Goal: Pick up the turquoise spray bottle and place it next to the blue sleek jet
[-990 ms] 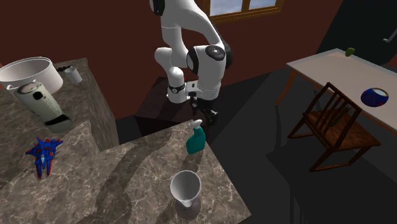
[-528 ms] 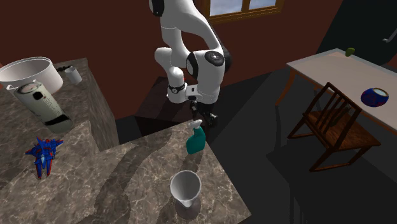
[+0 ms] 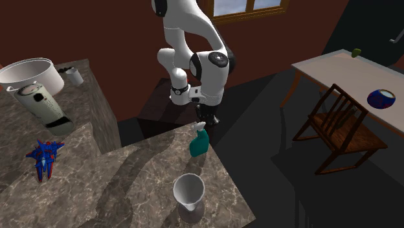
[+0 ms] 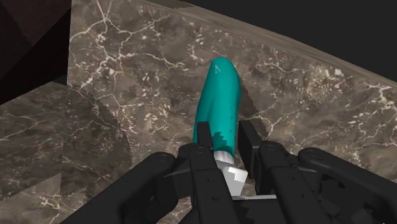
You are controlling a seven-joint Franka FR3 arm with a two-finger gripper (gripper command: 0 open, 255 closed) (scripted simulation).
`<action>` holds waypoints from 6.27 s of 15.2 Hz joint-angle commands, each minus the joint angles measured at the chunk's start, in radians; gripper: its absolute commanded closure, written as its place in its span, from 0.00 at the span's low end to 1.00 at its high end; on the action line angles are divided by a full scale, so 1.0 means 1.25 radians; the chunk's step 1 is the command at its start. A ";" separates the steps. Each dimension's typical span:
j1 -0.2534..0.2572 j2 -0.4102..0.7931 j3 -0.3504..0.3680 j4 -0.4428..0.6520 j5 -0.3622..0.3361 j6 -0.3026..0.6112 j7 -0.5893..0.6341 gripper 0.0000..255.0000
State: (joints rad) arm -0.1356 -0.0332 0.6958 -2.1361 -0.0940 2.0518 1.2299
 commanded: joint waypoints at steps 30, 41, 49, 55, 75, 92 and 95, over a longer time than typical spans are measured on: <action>-0.005 -0.068 -0.017 0.211 0.049 -0.261 -0.058 1.00; -0.006 -0.054 -0.016 0.343 0.040 -0.381 -0.060 1.00; -0.004 -0.024 -0.008 0.458 0.022 -0.473 -0.054 1.00; 0.003 0.013 0.003 0.559 -0.001 -0.548 -0.043 1.00; -0.105 -0.118 -0.137 0.485 0.053 -0.560 -0.289 1.00; -0.223 -0.173 -0.365 0.313 0.030 -0.417 -0.632 1.00; -0.244 -0.155 -0.398 0.312 0.020 -0.394 -0.683 1.00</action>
State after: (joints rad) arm -0.4336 -0.2243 0.2120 -1.7358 -0.0673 1.5502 0.3975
